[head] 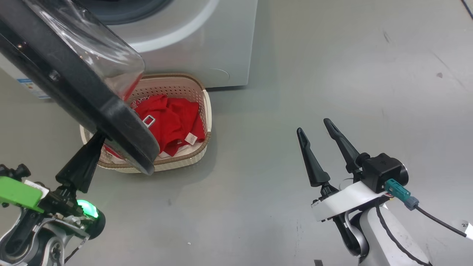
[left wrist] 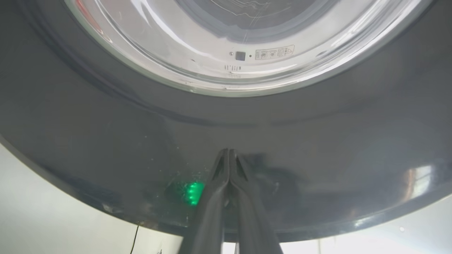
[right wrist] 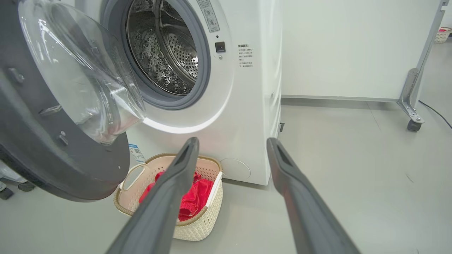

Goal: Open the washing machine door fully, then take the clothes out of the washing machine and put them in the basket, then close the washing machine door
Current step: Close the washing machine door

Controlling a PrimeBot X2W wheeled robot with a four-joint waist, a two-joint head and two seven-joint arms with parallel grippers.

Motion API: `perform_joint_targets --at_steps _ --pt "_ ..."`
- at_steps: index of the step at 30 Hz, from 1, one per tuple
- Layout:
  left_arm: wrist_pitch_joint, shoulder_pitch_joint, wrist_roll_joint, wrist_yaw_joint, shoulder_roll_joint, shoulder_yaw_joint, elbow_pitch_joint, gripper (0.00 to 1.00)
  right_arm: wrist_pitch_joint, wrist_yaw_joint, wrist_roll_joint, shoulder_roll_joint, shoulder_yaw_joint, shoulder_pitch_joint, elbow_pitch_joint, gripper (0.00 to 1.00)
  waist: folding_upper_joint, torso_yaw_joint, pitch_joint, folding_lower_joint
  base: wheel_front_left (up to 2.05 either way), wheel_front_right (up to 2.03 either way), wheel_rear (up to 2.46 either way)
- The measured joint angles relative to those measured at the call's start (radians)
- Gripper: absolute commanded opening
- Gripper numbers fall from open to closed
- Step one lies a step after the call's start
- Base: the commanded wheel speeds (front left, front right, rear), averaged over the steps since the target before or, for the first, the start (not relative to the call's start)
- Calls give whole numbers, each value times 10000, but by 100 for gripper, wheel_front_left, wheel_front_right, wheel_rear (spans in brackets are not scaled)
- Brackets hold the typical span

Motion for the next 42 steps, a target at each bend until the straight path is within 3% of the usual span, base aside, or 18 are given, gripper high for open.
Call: perform_joint_targets --at_steps 26,42 --pt "-1893 -2181 552 198 -178 924 658 0 0 -372 913 33 516 -222 -430 100 0 -3093 973 1 0 0 0" --pt "-3542 -3649 1003 230 -497 1536 1902 0 0 -621 1256 82 696 -238 -610 100 0 -4205 1193 0 0 0 0"
